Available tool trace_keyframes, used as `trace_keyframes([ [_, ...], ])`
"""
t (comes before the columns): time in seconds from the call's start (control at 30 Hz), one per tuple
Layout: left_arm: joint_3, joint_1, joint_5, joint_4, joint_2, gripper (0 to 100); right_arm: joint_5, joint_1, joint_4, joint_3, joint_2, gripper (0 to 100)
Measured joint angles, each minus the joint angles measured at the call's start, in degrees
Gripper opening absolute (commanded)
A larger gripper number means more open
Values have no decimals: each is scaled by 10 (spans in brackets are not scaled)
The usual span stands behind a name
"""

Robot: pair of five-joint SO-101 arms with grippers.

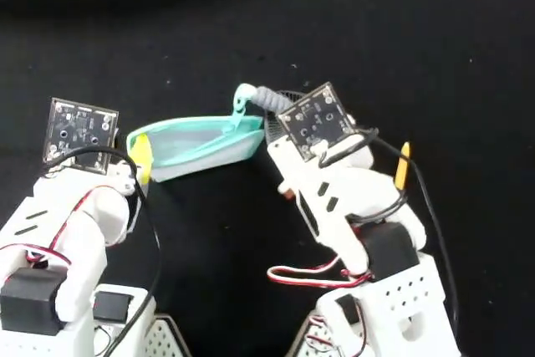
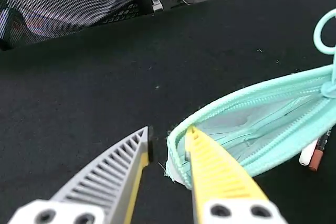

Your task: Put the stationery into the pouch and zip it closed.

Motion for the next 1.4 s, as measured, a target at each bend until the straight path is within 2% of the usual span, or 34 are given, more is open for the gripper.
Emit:
trace_keyframes([
  [0.03,1,0,0,0,0,20,0,0,0,0,0,12],
  [0.3,13,1,0,-16,0,30,0,2,0,0,0,12],
  [0.63,29,1,0,-31,-1,30,0,70,0,0,0,13],
  [1.03,54,1,1,-60,-3,30,2,36,22,0,0,12],
  [1.2,54,1,1,-60,-3,30,17,78,22,0,0,12],
  [1.4,58,1,1,-60,-3,30,18,84,22,0,0,12],
])
